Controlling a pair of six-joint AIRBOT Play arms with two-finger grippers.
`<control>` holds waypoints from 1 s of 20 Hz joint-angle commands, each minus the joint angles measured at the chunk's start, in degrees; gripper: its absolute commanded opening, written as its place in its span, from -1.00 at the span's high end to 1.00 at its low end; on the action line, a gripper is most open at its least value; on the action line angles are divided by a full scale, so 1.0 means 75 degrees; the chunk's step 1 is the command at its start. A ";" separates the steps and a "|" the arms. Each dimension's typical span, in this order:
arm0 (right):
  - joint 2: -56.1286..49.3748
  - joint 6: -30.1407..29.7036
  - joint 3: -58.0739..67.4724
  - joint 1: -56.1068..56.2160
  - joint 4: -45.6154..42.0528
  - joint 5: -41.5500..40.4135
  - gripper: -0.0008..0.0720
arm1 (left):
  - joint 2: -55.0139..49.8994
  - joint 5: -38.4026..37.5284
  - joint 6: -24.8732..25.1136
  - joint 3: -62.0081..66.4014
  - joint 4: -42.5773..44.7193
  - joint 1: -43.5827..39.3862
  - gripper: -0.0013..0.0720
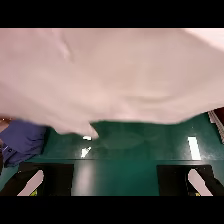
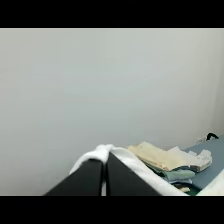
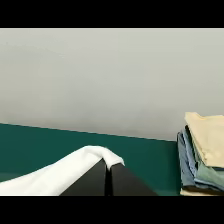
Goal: Fold the shirts.
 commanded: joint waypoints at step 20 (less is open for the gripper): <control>-0.6228 0.0513 -0.2766 0.1448 -0.0356 -0.2352 0.93 | -0.6537 0.1105 0.1113 -0.3372 0.0493 -0.0976 0.89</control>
